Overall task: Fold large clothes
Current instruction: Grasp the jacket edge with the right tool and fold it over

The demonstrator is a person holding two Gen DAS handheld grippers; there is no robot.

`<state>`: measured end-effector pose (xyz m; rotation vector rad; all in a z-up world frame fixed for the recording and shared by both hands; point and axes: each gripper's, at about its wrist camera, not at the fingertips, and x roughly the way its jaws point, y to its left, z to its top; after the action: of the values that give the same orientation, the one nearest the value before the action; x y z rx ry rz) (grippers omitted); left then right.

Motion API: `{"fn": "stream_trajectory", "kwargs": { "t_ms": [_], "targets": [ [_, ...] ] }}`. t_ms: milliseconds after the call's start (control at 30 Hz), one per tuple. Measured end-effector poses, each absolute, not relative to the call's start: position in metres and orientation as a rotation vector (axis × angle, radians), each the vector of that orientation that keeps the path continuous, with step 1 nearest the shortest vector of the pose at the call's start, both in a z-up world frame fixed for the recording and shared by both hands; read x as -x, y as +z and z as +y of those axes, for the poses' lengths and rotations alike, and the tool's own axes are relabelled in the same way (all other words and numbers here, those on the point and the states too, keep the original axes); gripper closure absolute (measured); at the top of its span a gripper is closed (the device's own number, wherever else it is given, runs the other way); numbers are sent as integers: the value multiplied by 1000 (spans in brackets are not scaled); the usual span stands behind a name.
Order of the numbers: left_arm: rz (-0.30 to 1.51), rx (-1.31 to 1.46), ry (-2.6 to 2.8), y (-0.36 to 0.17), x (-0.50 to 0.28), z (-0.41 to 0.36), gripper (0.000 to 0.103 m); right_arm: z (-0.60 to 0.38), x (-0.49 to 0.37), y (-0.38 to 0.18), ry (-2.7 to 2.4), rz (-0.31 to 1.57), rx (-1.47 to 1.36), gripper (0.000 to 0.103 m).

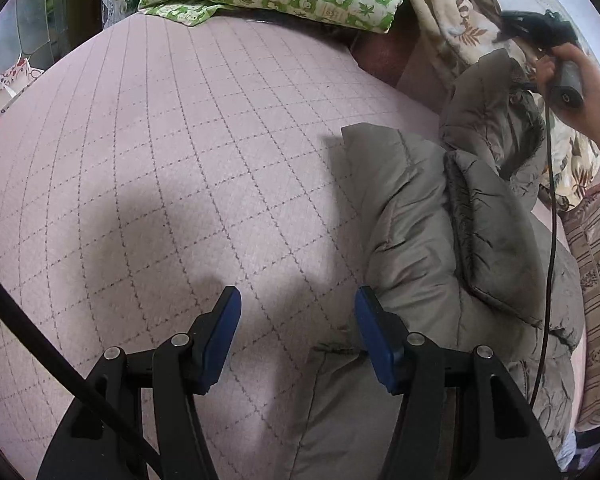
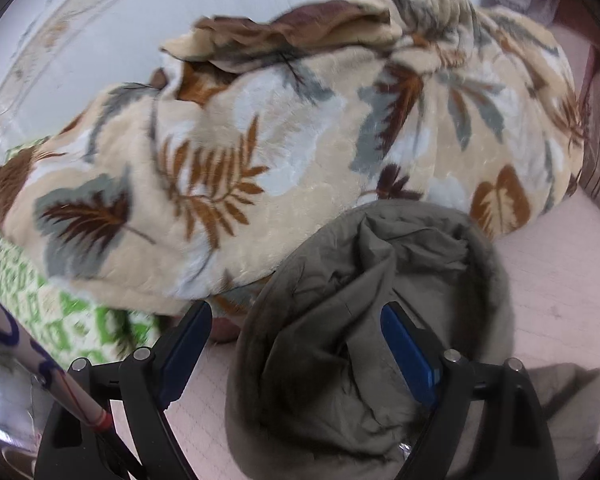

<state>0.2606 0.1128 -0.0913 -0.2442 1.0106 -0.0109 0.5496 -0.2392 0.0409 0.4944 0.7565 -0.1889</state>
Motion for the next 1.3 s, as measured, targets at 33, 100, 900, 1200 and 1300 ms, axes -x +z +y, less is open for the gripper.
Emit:
{"fn": "stream_trajectory", "kwargs": {
  "t_ms": [33,100,900,1200,1300],
  "targets": [
    [1013,239,-8,-92,-261,113,45,-240,-555,36,-188,769,-505,18],
    [1014,239,-5,-92,-261,113,45,-241,-560,28,-178,799,-506,62],
    [912,276,27,-65,-205,131,45,-223,-173,-61,108,868,-539,96],
    [887,248,32,-59,-194,129,45,-247,-189,-131,19,1007,-613,98],
    [881,249,27,-56,-194,129,45,-246,-162,-96,56,962,-502,92]
  ]
}}
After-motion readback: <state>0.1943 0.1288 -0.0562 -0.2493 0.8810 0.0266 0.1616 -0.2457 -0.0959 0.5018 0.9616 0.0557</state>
